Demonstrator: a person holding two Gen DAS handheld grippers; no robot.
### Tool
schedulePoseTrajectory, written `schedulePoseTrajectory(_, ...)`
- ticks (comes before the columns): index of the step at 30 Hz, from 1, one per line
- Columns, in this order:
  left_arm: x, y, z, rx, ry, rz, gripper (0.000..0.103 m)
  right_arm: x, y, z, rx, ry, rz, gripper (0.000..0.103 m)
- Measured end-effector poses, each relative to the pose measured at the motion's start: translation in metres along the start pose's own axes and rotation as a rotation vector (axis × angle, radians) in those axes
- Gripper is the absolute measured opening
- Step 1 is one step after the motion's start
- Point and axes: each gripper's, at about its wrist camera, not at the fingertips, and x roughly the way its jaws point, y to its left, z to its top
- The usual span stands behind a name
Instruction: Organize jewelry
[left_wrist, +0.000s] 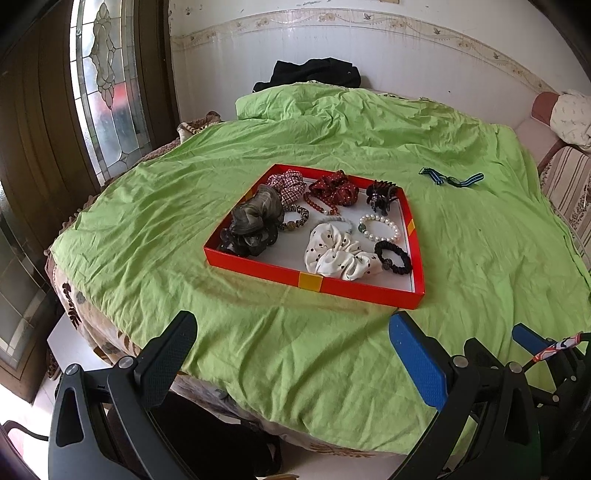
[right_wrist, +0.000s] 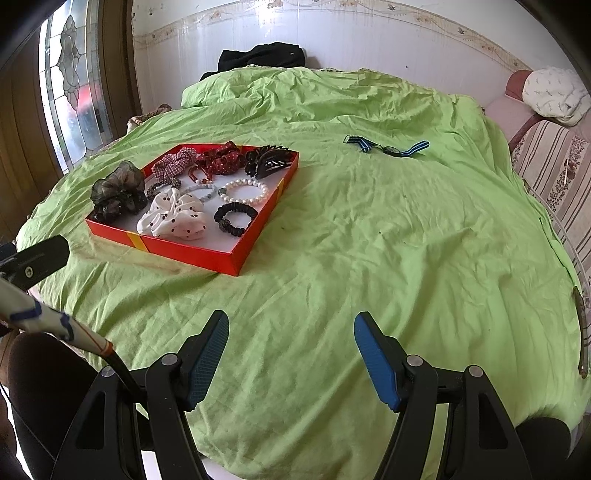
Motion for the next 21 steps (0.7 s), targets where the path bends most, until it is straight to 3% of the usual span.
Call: schedulePoseTrajectory(21, 0.0025, 0.005, -0.0045, -0.009, 0.03, -0.042, 0.103, -0.0107, 0.0028, 0.0012, 0.005, -0.016, -0.052, 0.075)
